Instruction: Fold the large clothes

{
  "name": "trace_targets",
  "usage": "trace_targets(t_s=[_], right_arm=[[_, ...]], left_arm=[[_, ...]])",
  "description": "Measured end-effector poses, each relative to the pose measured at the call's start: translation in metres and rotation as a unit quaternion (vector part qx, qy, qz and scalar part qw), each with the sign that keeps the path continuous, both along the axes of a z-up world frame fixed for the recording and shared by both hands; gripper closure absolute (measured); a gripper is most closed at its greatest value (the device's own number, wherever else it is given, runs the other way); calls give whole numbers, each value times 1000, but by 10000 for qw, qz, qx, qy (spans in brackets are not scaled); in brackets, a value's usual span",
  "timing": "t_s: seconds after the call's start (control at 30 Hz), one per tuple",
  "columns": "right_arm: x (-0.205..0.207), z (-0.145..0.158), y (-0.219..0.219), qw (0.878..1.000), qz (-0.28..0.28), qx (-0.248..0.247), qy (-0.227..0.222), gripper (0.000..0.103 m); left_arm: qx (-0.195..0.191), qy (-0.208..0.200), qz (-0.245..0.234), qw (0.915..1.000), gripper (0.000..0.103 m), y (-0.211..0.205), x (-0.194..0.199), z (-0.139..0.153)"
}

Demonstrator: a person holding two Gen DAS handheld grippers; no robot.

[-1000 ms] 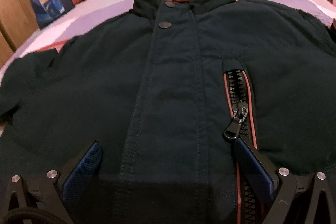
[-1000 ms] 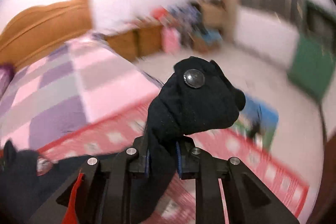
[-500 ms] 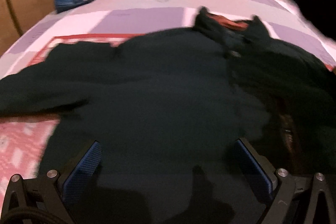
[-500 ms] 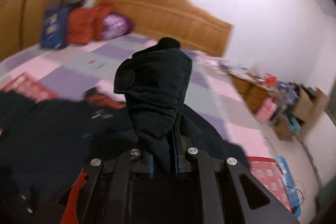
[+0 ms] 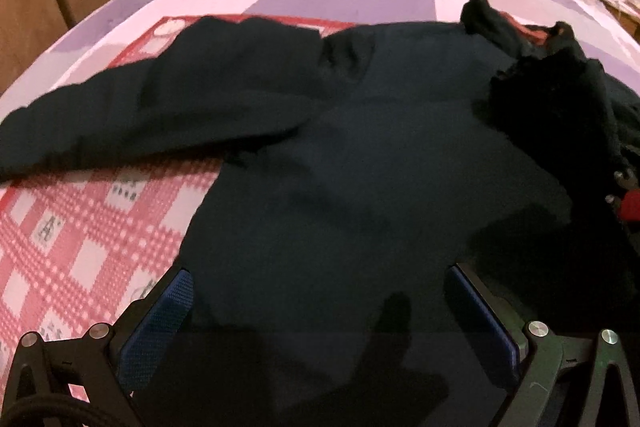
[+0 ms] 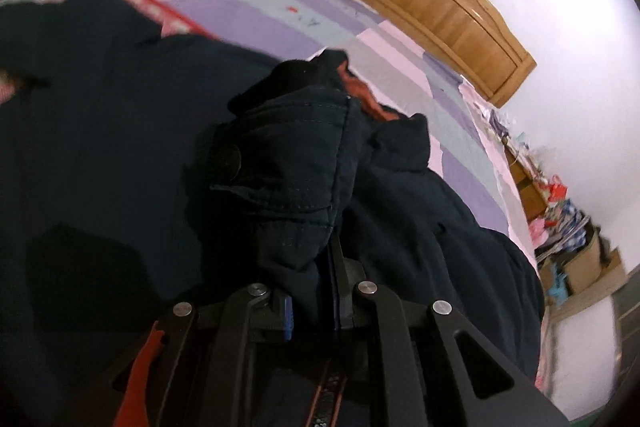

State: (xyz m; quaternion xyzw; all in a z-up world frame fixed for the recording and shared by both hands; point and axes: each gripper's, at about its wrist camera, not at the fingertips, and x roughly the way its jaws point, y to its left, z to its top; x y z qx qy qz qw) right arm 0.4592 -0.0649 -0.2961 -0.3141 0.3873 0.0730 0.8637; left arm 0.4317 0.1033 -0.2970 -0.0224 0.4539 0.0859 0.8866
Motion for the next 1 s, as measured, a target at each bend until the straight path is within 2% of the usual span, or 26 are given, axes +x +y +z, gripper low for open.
trace_targets(t_s=[0.1, 0.23, 0.37, 0.4, 0.43, 0.47, 0.5, 0.6, 0.7, 0.83, 0.97, 1.0], right_arm=[[-4, -10, 1, 9999, 54, -118, 29, 86], [-12, -17, 8, 9996, 96, -240, 119, 75], [-26, -11, 11, 9991, 253, -317, 103, 66], [-27, -8, 10, 9993, 271, -216, 140, 53], [-29, -3, 9, 9993, 305, -41, 216, 29], [-31, 2, 7, 9986, 357, 228, 301, 19], [-35, 10, 5, 9968, 458, 567, 333, 15], [-46, 29, -5, 9931, 585, 1002, 159, 15], [-47, 39, -24, 9914, 354, 1255, 55, 15], [-26, 27, -31, 9938, 147, 1061, 292, 15], [0, 12, -8, 9938, 464, 856, 537, 16], [7, 8, -2, 9914, 561, 943, 711, 37]], left_arm=[[28, -8, -66, 10000, 0, -2, -2, -1], [45, 9, -99, 9999, 0, -8, 2, 0], [17, 3, -64, 10000, 0, -13, 7, 3], [13, 0, -61, 10000, 0, -14, 7, 3], [10, 2, -52, 10000, 0, -15, 7, 3], [10, 13, -45, 10000, 0, -16, 8, 3], [18, 33, -39, 10000, 0, -16, 8, 3], [26, 90, -25, 10000, 0, -17, 9, 0], [11, 136, -10, 9999, 0, -18, 9, 0], [-10, 119, 37, 9999, 0, -19, 10, 1], [45, 109, 17, 9999, 0, -22, 8, 2], [66, 114, 5, 9999, 0, -22, 8, 2]])
